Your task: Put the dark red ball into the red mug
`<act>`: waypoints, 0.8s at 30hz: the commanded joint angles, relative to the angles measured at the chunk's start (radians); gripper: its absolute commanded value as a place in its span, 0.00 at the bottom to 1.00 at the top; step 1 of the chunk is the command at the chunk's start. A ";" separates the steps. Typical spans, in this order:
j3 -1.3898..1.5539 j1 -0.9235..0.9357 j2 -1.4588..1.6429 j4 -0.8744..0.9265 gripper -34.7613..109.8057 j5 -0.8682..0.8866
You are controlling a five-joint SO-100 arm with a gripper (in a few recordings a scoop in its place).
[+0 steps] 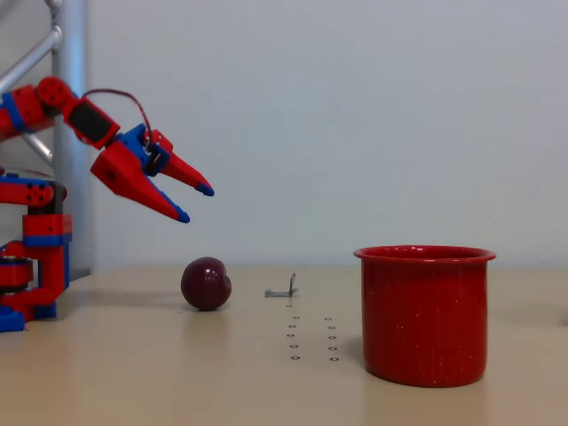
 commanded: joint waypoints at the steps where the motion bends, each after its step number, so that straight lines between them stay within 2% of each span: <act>1: -0.126 -0.018 -0.110 0.003 0.44 -0.069; 7: -0.290 -0.028 -0.354 0.057 0.46 -0.267; 18: -0.410 -0.002 -0.508 0.077 0.49 -0.637; 24: -0.439 0.034 -0.575 -0.002 0.51 -0.753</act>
